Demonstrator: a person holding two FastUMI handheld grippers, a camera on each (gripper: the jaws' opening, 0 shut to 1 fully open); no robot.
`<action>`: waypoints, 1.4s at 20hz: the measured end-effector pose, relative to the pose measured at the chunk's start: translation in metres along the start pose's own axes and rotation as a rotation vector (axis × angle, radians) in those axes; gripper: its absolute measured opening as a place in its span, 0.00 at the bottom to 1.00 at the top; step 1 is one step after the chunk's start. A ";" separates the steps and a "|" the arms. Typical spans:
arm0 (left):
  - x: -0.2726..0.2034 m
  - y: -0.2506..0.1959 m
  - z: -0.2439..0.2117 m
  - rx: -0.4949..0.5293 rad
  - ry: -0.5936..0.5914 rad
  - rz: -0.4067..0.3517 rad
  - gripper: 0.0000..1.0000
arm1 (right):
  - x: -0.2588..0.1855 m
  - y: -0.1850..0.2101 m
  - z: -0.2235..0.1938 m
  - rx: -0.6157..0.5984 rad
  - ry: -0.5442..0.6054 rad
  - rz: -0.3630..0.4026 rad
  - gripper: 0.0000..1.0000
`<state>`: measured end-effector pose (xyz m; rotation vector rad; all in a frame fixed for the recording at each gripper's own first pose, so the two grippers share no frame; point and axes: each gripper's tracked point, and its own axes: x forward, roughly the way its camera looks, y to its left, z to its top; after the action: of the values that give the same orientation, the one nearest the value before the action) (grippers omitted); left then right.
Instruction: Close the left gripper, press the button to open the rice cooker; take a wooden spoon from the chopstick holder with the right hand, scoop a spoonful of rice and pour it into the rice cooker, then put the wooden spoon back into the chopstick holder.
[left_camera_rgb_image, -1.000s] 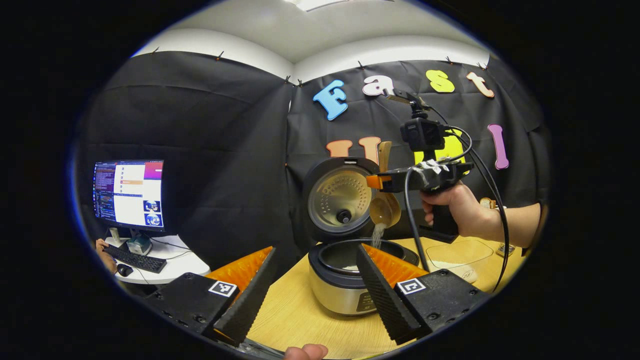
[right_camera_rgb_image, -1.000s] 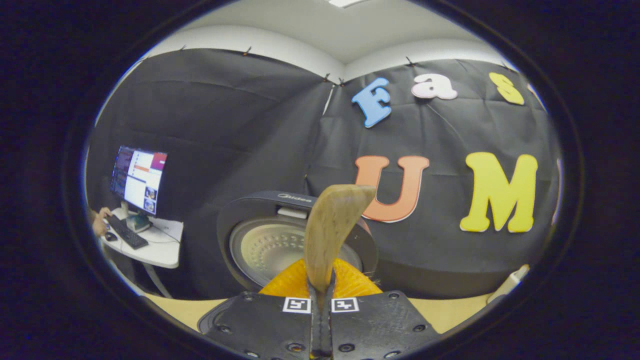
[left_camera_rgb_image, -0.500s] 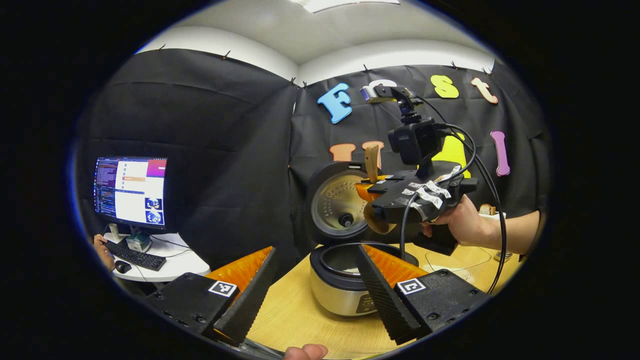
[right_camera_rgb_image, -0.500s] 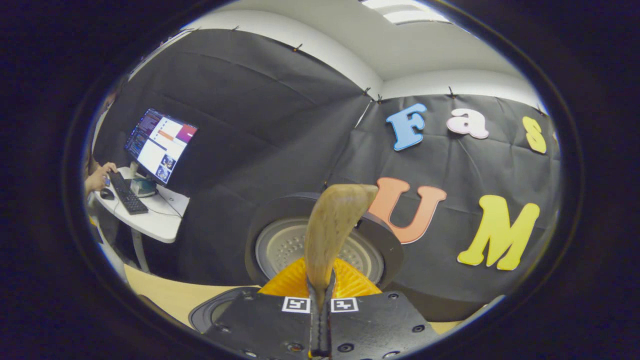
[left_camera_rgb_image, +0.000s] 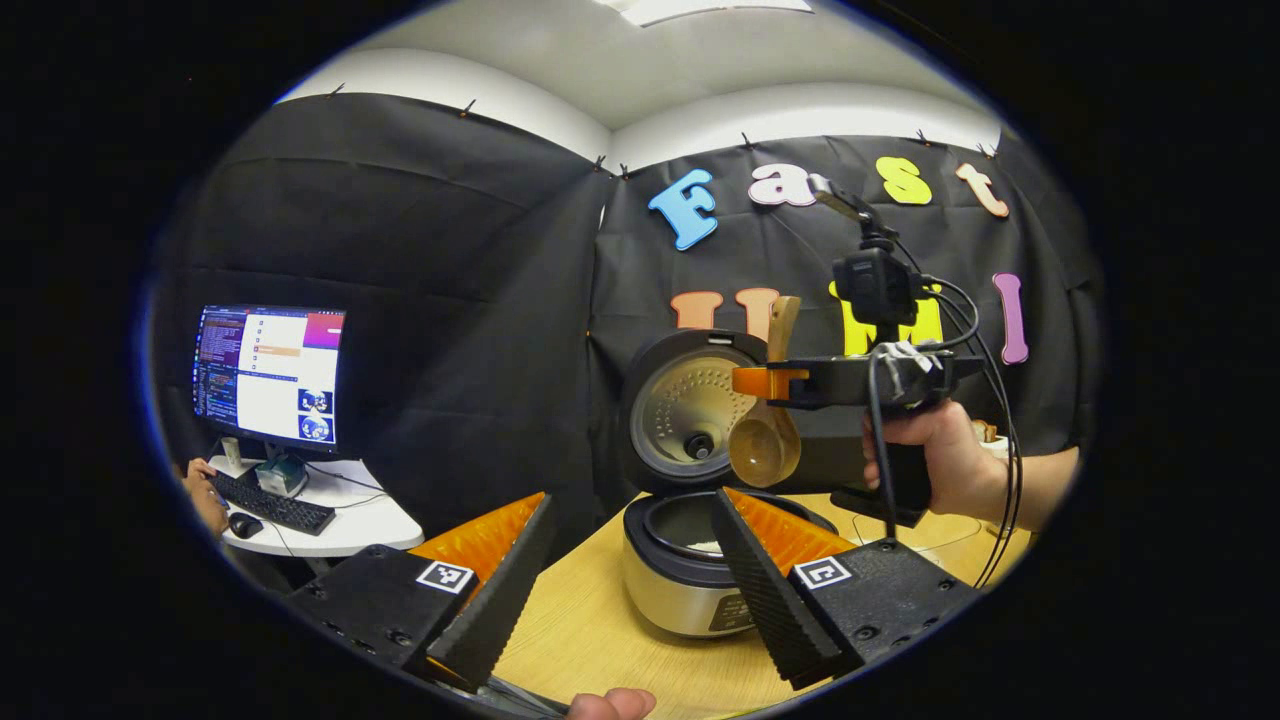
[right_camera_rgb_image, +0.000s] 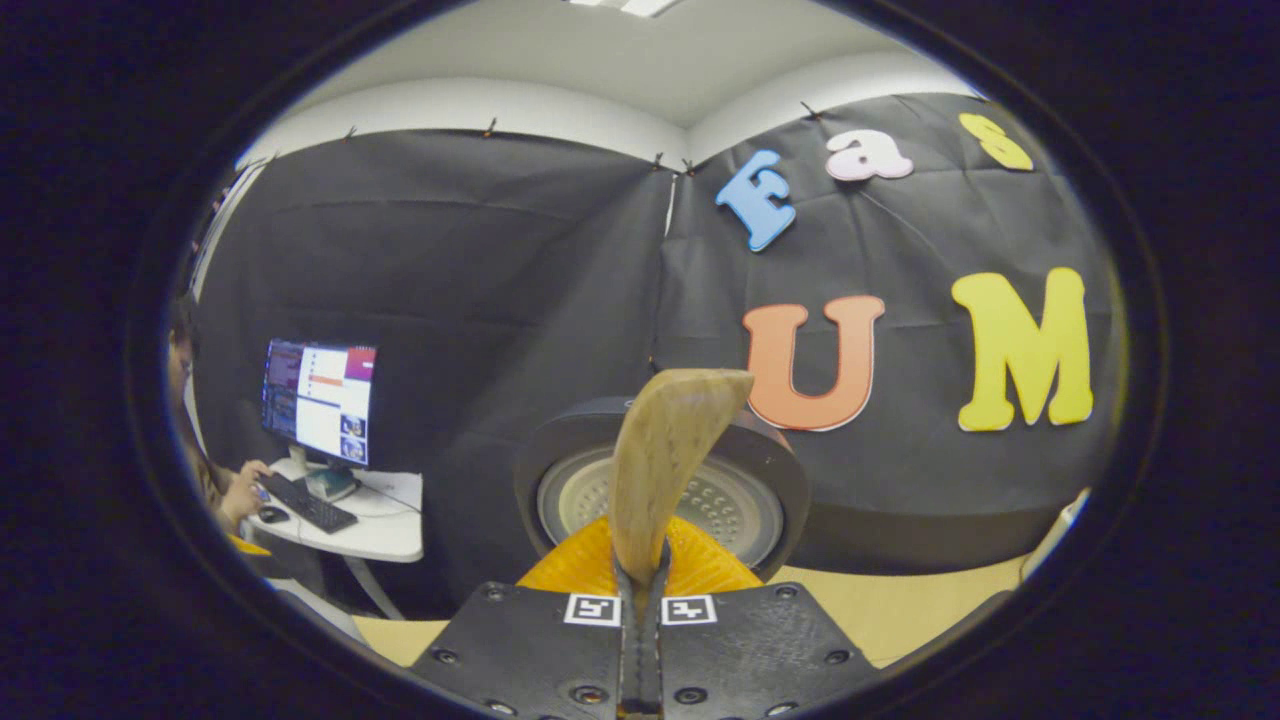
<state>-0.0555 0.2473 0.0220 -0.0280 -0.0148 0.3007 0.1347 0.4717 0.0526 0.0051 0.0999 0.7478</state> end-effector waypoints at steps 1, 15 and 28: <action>-0.001 -0.005 0.001 0.007 -0.003 -0.010 1.00 | -0.007 -0.012 0.007 0.035 -0.007 -0.006 0.00; 0.005 -0.081 -0.007 -0.004 0.054 -0.121 1.00 | -0.181 -0.175 0.040 0.224 -0.068 -0.213 0.00; 0.007 -0.106 -0.007 0.006 0.043 -0.147 1.00 | -0.384 -0.421 -0.008 0.138 -0.114 -0.757 0.00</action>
<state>-0.0172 0.1476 0.0183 -0.0268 0.0267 0.1527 0.1397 -0.0981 0.0621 0.1342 0.0378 -0.0175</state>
